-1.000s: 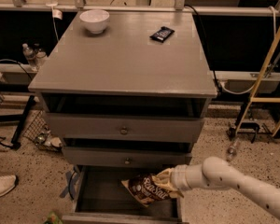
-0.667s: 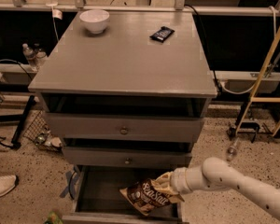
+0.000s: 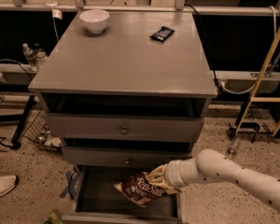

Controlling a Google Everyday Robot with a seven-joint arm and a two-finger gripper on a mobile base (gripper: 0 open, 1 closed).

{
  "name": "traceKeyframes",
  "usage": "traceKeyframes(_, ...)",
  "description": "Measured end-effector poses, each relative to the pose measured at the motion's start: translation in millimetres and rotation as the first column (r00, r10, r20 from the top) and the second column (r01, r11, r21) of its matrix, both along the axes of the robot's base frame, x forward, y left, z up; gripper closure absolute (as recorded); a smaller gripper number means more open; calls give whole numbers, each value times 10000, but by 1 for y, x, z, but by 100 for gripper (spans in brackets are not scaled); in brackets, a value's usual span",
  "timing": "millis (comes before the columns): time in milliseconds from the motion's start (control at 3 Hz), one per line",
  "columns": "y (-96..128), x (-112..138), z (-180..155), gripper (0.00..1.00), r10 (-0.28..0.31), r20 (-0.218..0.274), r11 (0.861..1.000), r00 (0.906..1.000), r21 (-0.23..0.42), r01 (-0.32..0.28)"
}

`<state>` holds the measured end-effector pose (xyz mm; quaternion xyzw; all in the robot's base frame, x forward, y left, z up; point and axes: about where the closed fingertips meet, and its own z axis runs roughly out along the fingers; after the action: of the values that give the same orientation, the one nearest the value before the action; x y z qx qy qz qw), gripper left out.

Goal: Pick brown chip bag from bottom drawer and place on counter

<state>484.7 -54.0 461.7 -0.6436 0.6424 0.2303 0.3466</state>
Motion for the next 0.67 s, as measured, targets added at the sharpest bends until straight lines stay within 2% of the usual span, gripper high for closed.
traceKeyframes(333, 12, 1, 35, 100, 510, 640, 9978, 9966, -464, -480)
traceKeyframes(667, 17, 15, 77, 100, 1004, 1025, 9925, 9897, -797, -924)
